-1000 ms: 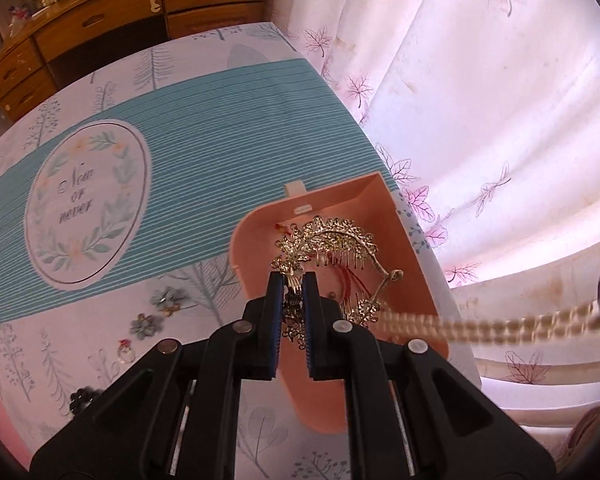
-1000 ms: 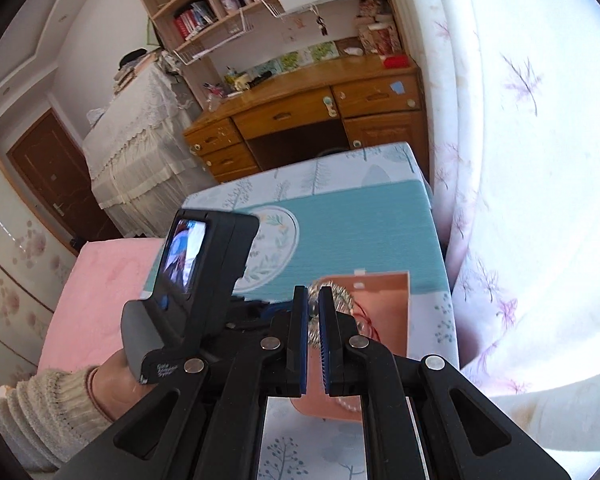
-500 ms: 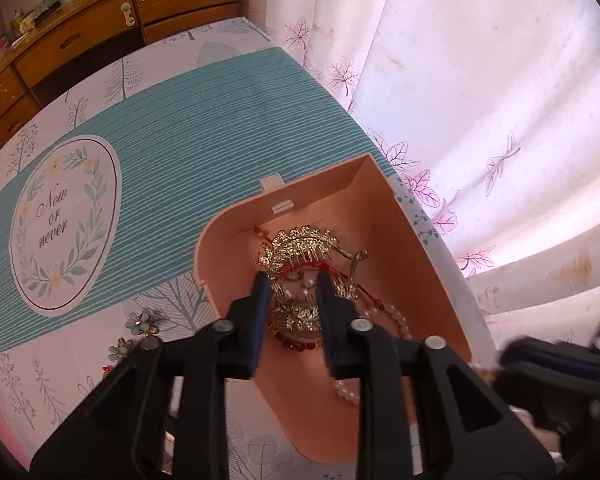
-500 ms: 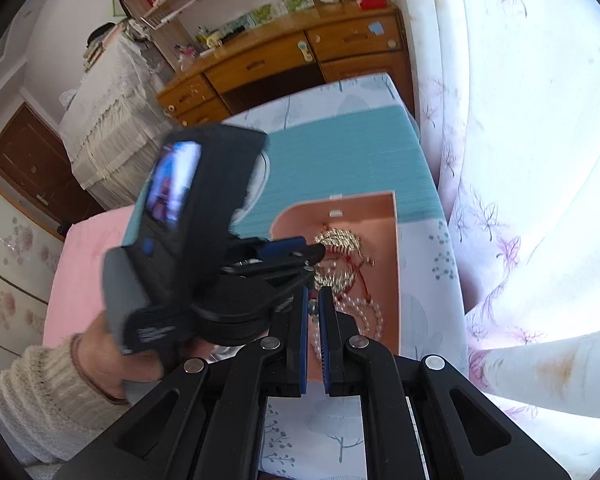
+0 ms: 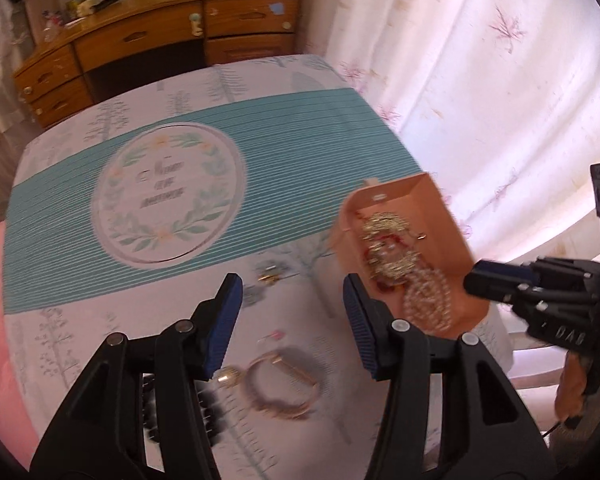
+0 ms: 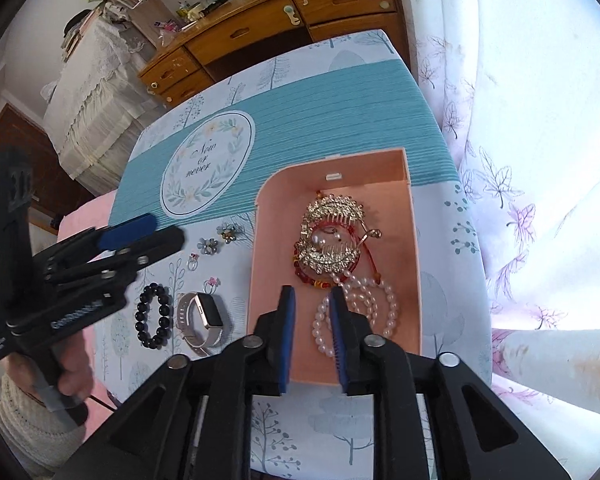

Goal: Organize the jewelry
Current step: 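Grasp the black bead bracelet with the left tool while the right tool grasps the pink watch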

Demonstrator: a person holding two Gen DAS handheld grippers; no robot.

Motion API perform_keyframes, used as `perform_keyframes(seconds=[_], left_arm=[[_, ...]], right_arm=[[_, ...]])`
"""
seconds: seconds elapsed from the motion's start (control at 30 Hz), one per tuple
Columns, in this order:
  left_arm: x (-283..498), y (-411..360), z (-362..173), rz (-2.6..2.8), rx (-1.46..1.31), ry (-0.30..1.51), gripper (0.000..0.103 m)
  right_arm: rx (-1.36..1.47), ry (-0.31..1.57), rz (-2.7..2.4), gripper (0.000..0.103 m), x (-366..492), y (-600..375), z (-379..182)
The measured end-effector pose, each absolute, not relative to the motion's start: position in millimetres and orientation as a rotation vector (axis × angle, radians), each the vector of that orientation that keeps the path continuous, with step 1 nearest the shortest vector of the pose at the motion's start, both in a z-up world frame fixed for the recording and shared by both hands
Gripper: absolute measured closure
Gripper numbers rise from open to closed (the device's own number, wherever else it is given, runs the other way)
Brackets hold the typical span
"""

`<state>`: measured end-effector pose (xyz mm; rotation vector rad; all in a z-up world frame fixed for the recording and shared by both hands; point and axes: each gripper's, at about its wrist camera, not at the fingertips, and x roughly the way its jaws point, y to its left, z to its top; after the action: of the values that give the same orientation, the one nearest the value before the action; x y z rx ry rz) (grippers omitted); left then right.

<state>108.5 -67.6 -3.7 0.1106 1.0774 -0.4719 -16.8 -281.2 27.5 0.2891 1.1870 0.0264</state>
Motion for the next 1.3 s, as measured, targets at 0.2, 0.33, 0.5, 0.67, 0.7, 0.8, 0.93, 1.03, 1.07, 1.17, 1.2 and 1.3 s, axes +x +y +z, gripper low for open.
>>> perform_keyframes(seconds=[0.2, 0.33, 0.5, 0.67, 0.7, 0.8, 0.93, 1.03, 1.07, 1.17, 1.2, 1.3], left_arm=[[96, 4, -12, -0.335, 0.15, 1.072, 0.054], [83, 39, -25, -0.293, 0.131, 1.101, 0.054], [67, 69, -40, -0.251, 0.09, 1.134, 0.054], [54, 86, -64, -0.227, 0.068, 1.186, 0.054], [52, 89, -71, -0.218, 0.066, 1.203, 0.054], [49, 94, -88, -0.201, 0.053, 1.238, 0.054], [48, 95, -96, -0.203, 0.039, 1.252, 0.054], [48, 94, -101, -0.206, 0.042, 1.257, 0.054], [49, 94, -101, -0.205, 0.044, 1.259, 0.054], [51, 93, -106, -0.206, 0.047, 1.269, 0.054], [52, 93, -107, -0.205, 0.049, 1.271, 0.054], [54, 92, -111, -0.203, 0.052, 1.275, 0.054]], right_arm=[[0.258, 1.182, 0.136, 0.073, -7, -235, 41], [0.214, 1.198, 0.2, 0.073, -1, -201, 35], [0.165, 1.218, 0.263, 0.073, -5, -167, 25], [0.116, 1.241, 0.36, 0.073, -17, -138, 10], [0.096, 1.246, 0.38, 0.073, -20, -130, 7], [0.034, 1.257, 0.433, 0.073, -27, -108, -5], [-0.058, 1.273, 0.464, 0.073, -30, -81, -24], [-0.103, 1.285, 0.469, 0.073, -26, -69, -40], [-0.11, 1.293, 0.469, 0.073, -23, -67, -45], [-0.137, 1.311, 0.468, 0.073, -17, -62, -58], [-0.154, 1.313, 0.463, 0.073, -15, -60, -63], [-0.188, 1.313, 0.455, 0.078, -12, -55, -71]])
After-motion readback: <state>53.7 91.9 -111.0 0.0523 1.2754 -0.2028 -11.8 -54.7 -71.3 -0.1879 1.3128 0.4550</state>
